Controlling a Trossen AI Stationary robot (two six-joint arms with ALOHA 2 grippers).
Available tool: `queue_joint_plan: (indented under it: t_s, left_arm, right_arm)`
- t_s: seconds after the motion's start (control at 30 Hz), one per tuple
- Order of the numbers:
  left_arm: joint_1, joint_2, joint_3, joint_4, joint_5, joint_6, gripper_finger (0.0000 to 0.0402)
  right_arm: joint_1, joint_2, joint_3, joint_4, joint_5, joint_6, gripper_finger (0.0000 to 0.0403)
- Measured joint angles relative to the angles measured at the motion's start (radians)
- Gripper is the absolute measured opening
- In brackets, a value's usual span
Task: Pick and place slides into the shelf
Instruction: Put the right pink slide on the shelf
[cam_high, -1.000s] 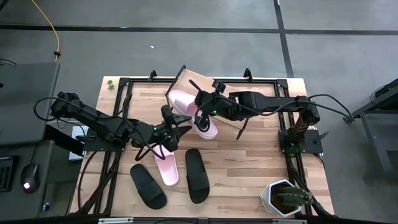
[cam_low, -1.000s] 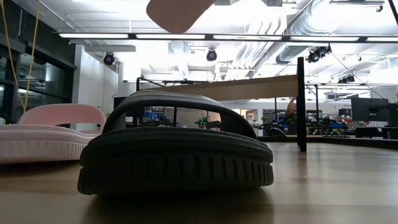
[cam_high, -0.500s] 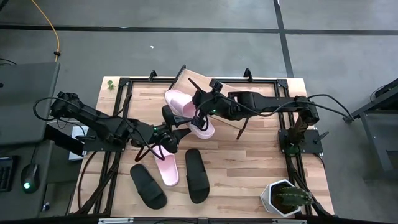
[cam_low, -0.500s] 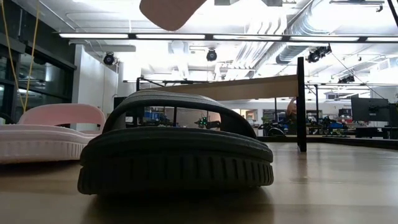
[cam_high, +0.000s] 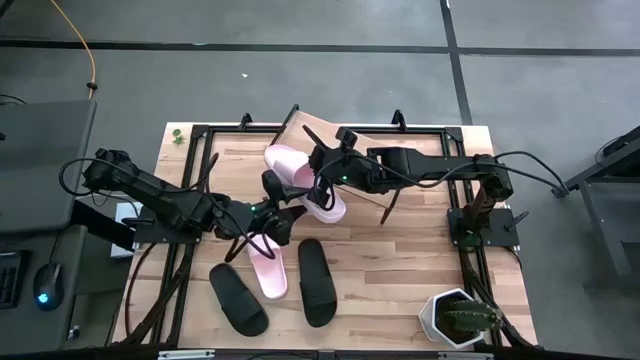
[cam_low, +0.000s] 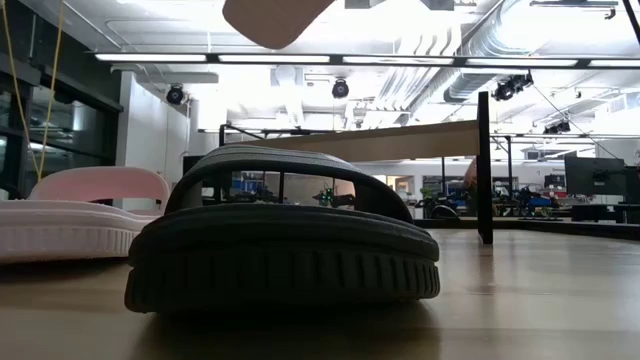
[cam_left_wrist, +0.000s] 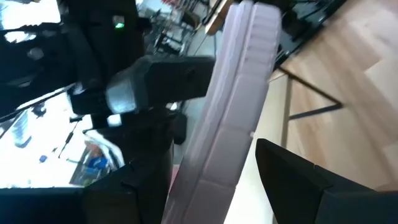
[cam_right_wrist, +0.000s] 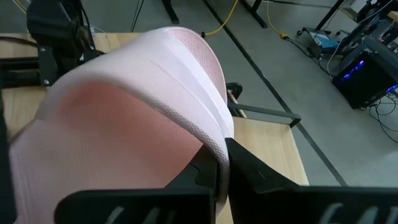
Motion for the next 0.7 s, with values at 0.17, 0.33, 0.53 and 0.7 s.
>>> queue_joint_plan:
  t_s: [0.17,0.33,0.53,0.7]
  left_arm:
    - [0.000,0.000,0.000,-0.002,-0.010,-0.001,0.0216]
    - [0.000,0.000,0.000,-0.005,-0.074,-0.003,0.0216]
    - [0.000,0.000,-0.001,-0.026,-0.079,-0.008,0.0210]
    - [0.000,0.000,-0.001,-0.059,-0.076,-0.027,0.0182]
  right_arm:
    - [0.000,0.000,0.000,-0.002,0.000,0.003,0.0000]
    - [0.000,0.000,0.000,-0.046,0.001,0.029,0.0000]
    - [0.001,0.000,0.000,-0.053,0.000,0.037,0.0000]
    - [0.001,0.000,0.000,-0.041,-0.001,0.036,0.0000]
